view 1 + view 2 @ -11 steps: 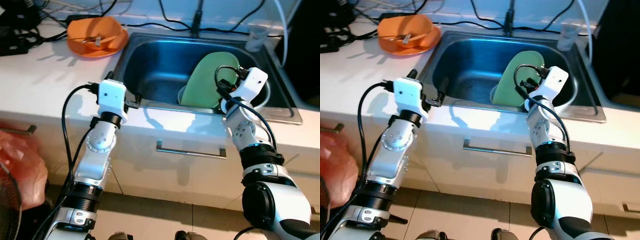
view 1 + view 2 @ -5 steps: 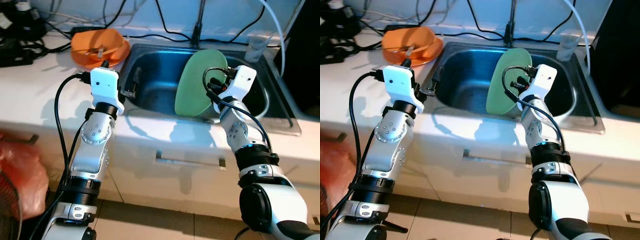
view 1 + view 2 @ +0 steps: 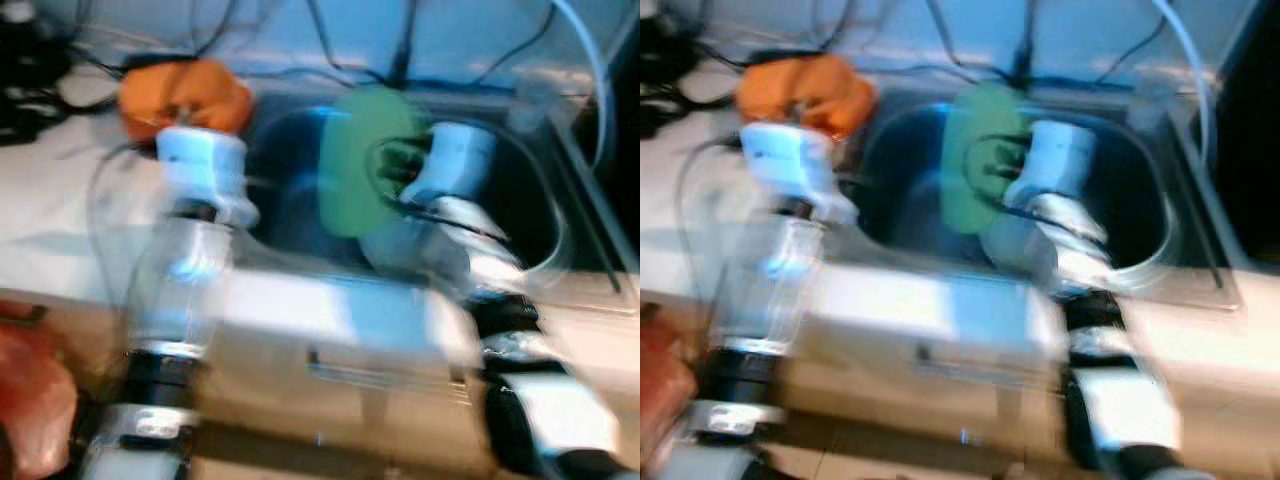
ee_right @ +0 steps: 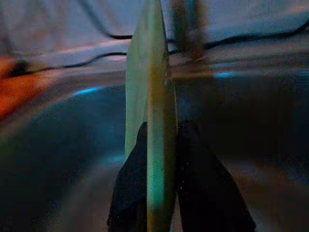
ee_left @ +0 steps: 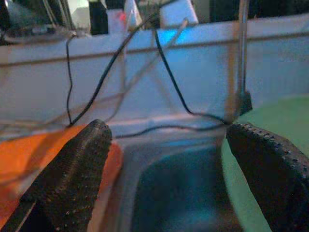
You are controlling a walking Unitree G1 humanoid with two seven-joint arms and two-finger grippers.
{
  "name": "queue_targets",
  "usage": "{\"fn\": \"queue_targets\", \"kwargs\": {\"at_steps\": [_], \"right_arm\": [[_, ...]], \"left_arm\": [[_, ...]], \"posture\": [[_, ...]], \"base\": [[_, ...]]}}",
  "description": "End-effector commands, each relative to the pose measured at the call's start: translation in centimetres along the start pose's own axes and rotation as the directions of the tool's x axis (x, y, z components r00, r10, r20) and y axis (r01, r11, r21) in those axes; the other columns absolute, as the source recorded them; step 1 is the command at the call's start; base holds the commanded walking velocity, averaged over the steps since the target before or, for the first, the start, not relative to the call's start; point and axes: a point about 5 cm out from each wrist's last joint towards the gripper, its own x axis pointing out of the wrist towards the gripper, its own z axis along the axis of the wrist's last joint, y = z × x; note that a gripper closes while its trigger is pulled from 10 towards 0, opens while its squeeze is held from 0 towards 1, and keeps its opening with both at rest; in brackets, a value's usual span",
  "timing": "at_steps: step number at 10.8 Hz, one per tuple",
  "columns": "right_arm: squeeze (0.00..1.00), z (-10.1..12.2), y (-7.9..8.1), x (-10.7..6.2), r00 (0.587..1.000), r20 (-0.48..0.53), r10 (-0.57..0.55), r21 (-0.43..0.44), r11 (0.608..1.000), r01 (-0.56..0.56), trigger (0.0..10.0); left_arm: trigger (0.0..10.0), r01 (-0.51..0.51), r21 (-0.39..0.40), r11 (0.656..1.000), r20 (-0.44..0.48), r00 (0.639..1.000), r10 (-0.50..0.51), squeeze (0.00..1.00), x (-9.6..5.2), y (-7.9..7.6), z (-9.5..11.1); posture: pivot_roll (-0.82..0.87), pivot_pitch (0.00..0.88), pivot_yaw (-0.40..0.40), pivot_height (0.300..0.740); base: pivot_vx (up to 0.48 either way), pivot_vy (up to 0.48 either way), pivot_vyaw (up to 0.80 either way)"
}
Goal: Kitchen organization
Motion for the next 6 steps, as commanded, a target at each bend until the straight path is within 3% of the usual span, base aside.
{"fn": "queue_targets", "kwargs": {"at_steps": [1, 6], "right_arm": [[0.00, 1.7, 2.7, 0.4, 0.993, 0.070, 0.098, -0.016, 0.995, -0.097, 10.0], [0.00, 0.7, 2.5, 0.3, 0.997, 0.007, 0.082, -0.007, 0.997, -0.082, 10.0]], "left_arm": [[10.0, -0.049, 0.006, 0.999, 0.038, 0.998, 0.048, 0.00, 0.0, 1.6, 1.1], [10.0, -0.058, -0.008, 0.998, 0.012, 0.998, 0.058, 0.00, -0.3, 1.5, 1.3]], "posture": [[-0.02, 0.079, 0.002, 0.740], [-0.02, 0.088, 0.000, 0.740]], "base": [[0.000, 0.000, 0.00], [0.000, 0.000, 0.00]]}}
